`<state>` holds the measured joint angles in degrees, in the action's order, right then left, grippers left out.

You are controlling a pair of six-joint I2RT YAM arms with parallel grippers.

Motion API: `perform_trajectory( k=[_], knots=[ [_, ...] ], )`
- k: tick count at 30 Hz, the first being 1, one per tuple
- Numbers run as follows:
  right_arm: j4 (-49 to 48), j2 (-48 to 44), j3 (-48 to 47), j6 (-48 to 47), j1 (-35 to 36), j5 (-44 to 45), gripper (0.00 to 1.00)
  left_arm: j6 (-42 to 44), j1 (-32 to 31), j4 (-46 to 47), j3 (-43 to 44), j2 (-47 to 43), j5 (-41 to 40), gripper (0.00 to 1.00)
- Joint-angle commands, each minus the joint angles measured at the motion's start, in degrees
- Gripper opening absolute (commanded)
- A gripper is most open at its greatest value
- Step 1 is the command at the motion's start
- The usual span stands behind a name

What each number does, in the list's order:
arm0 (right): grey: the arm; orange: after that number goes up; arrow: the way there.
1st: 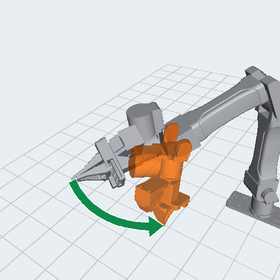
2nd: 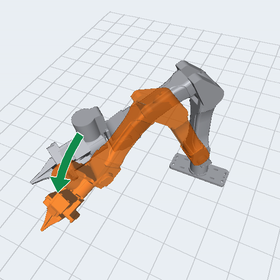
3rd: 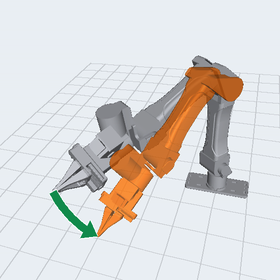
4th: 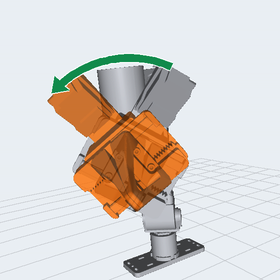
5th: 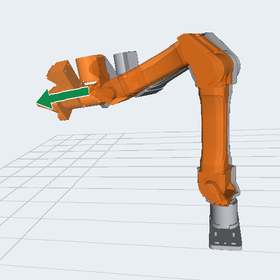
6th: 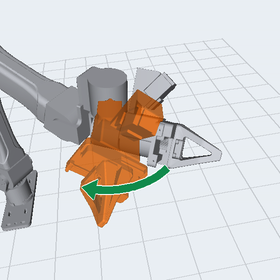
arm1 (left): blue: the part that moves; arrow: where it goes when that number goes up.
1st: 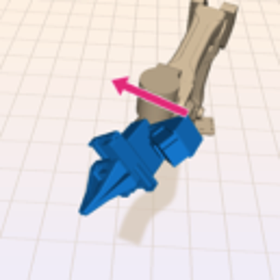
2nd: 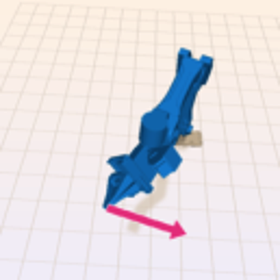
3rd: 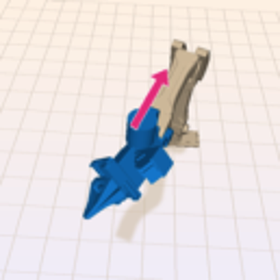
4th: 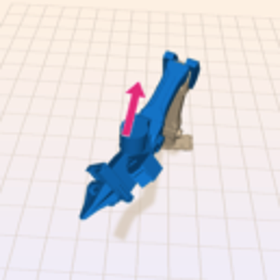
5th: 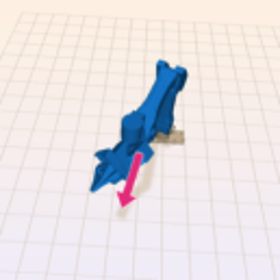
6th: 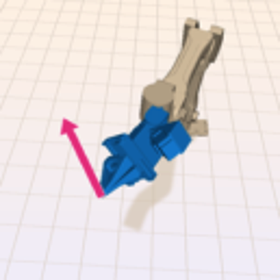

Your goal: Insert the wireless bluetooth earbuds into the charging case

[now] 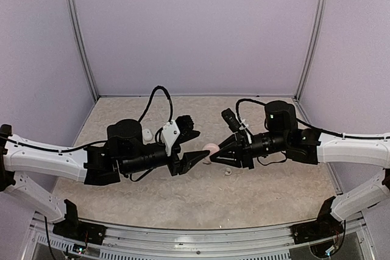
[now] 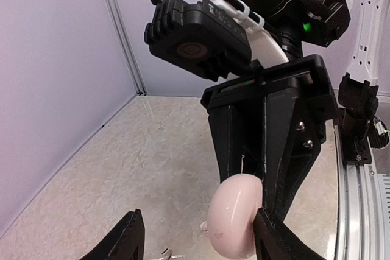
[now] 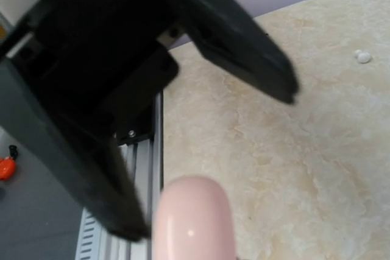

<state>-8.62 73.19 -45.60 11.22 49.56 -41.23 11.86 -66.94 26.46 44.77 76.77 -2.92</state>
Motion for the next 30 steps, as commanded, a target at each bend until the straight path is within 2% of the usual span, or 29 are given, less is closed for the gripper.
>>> perform_trajectory(
  k=[1,13,23,30],
  knots=[
    [0.89,0.10,-2.33,-1.42,1.07,-0.73,0.04,2.25,-0.10,-1.76,2.07,0.84,-3.84,0.61],
    [0.61,0.91,-1.92,-2.08,1.43,-1.63,0.01,1.90,0.94,0.92,0.65,-1.86,-7.80,0.57],
    [-0.90,-0.18,-0.87,-2.38,1.42,-2.07,0.00,1.18,1.85,1.38,-0.91,-3.36,-9.14,0.57],
    [-2.82,-3.05,2.02,-0.15,-1.66,-1.09,0.00,-6.94,7.64,1.80,-3.04,-5.56,-3.98,0.61]
  ],
)
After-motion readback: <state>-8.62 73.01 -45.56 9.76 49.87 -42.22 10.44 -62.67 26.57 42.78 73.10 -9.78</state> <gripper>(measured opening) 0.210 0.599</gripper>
